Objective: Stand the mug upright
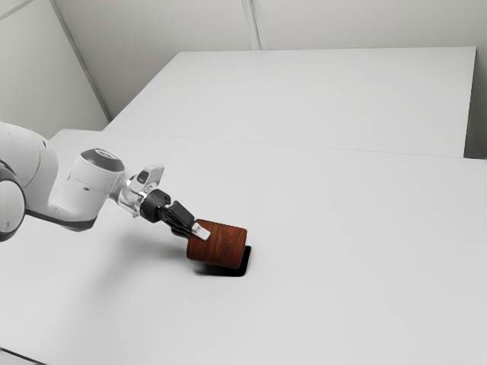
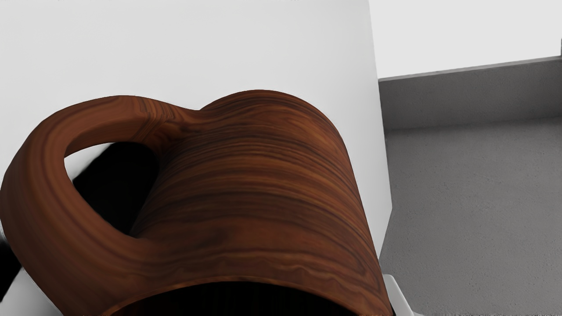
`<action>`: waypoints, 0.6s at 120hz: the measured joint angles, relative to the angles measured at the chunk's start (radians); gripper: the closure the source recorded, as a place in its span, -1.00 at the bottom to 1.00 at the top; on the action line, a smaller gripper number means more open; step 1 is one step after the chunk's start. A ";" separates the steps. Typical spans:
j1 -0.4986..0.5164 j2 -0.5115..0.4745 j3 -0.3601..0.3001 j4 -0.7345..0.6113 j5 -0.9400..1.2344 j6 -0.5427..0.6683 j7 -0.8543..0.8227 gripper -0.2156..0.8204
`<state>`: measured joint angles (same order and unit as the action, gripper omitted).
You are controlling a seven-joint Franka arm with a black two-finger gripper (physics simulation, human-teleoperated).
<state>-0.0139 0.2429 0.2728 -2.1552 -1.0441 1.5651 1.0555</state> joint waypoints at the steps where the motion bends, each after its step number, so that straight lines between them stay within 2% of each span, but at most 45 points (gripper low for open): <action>1: 0.000 -0.002 0.000 0.000 0.000 0.000 0.000 0.84; 33: -0.009 -0.110 -0.012 0.024 0.157 0.018 -0.057 0.91; 72: -0.012 -0.210 -0.106 0.071 0.543 0.121 -0.270 0.92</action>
<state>-0.0259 0.0332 0.1664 -2.0840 -0.5016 1.6857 0.7859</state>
